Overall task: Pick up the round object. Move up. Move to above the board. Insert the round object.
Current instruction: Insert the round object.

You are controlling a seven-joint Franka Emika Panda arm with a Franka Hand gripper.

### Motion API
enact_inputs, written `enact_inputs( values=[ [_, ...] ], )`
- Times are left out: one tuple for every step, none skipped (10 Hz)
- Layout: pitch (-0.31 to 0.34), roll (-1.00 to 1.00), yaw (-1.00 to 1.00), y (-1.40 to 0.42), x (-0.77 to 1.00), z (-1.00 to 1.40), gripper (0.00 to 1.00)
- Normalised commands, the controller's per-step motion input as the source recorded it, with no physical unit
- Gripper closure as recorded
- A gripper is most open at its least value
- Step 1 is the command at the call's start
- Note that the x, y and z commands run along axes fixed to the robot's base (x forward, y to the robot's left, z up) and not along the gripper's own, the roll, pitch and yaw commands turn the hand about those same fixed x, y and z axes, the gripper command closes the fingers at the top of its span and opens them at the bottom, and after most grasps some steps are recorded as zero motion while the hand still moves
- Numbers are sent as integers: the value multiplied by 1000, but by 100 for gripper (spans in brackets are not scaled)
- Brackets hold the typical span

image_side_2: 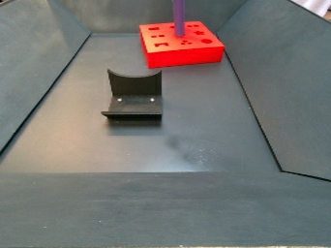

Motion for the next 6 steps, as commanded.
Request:
enact_inputs(
  values=[
    [87, 0, -123, 0, 20, -303, 100],
    [47, 24, -100, 0, 0, -417, 100],
    [0, 0, -74, 0, 0, -426, 100],
    [-11, 0, -40, 0, 0, -414, 100],
    [-26, -1, -17, 0, 0, -306, 100],
    [0, 0, 0, 0, 0, 0, 100]
  ],
)
